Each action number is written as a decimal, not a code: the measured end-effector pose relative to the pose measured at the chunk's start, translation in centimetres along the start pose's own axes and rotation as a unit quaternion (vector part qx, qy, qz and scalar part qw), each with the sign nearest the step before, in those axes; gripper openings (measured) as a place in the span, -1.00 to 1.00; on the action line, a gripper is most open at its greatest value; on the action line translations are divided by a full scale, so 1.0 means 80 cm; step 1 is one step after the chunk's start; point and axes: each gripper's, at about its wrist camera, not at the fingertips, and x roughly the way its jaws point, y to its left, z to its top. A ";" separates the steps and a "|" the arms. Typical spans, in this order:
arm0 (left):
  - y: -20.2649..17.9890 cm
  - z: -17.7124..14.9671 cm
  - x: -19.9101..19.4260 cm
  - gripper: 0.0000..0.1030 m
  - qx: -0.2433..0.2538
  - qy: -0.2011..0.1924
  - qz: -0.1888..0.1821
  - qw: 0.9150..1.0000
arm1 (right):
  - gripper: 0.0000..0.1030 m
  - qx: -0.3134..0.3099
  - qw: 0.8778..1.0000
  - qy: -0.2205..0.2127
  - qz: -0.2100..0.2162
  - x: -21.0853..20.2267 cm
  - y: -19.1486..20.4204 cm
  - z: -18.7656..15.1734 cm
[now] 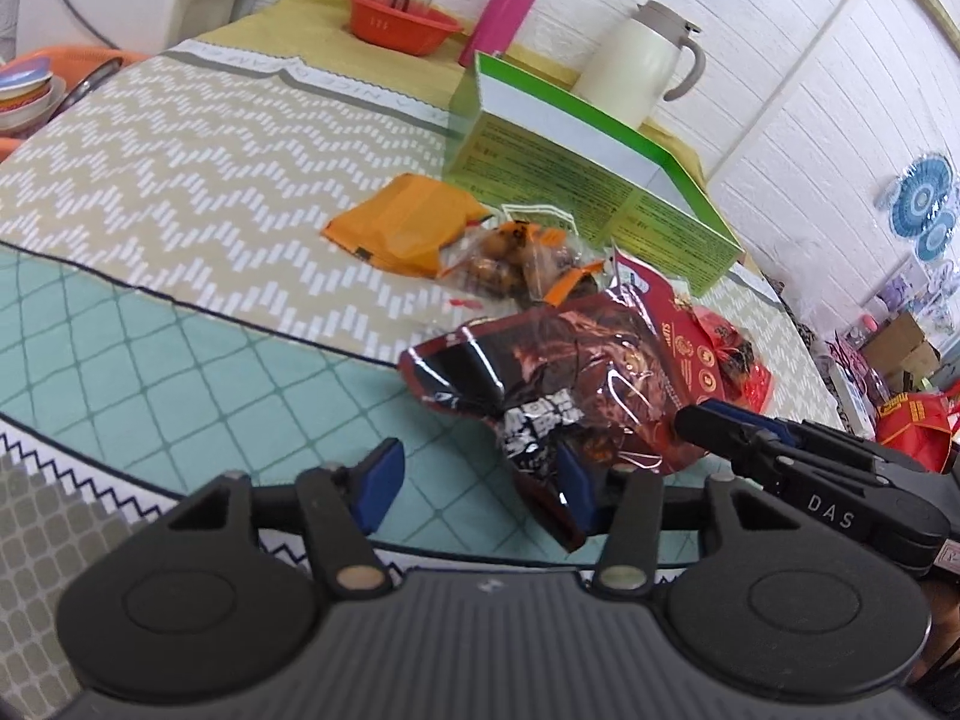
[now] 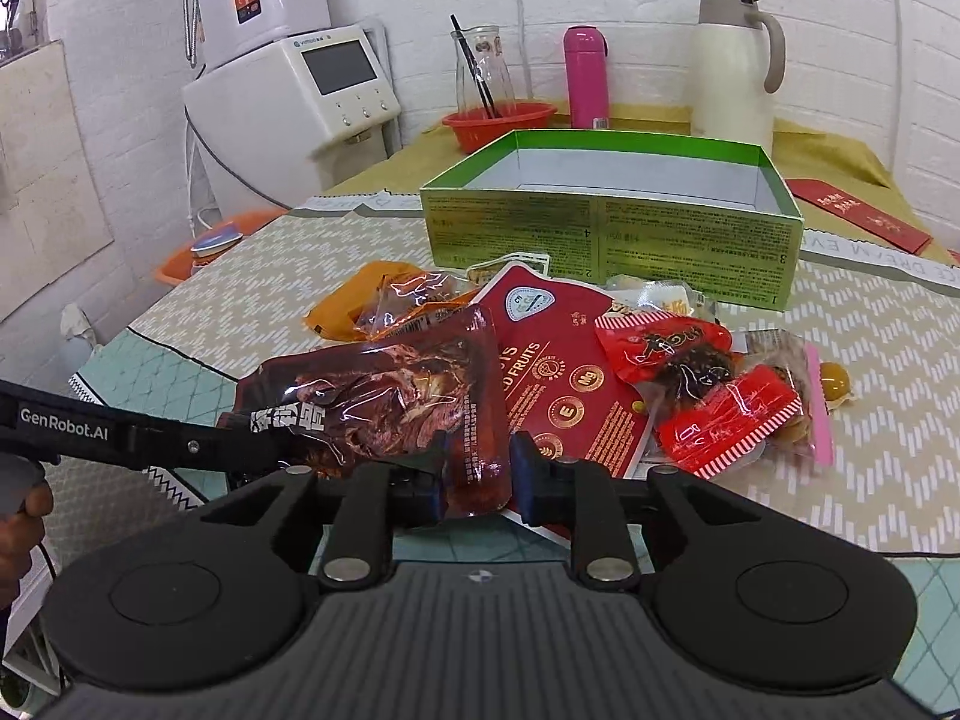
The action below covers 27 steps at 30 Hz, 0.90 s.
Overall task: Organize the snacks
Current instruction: 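Lift the dark jerky pouch and carry it over the green box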
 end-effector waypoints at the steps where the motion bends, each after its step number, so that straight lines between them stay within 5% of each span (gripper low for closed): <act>1: 0.001 0.001 0.000 0.00 -0.001 -0.002 -0.003 1.000 | -0.11 -0.003 1.000 -0.001 -0.003 0.003 0.002 0.001; 5: -0.004 0.000 0.014 -0.13 0.018 0.003 -0.004 1.000 | 0.04 0.003 1.000 -0.003 -0.011 0.013 0.002 -0.001; 7: -0.003 -0.002 0.018 -0.43 0.025 0.005 -0.005 1.000 | 0.03 -0.001 1.000 0.000 -0.017 0.008 0.006 -0.006; 14: 0.004 0.004 0.020 -0.54 0.023 0.002 -0.009 1.000 | 0.02 0.000 1.000 0.011 -0.007 0.014 0.007 -0.009; 18: -0.006 -0.001 0.022 -0.68 0.037 -0.008 -0.006 0.999 | -0.62 -0.001 1.000 0.003 -0.019 0.017 0.011 -0.010; 27: -0.036 0.013 -0.024 -0.69 0.071 -0.067 -0.022 0.995 | -0.68 -0.031 0.996 -0.066 -0.041 -0.039 0.027 0.007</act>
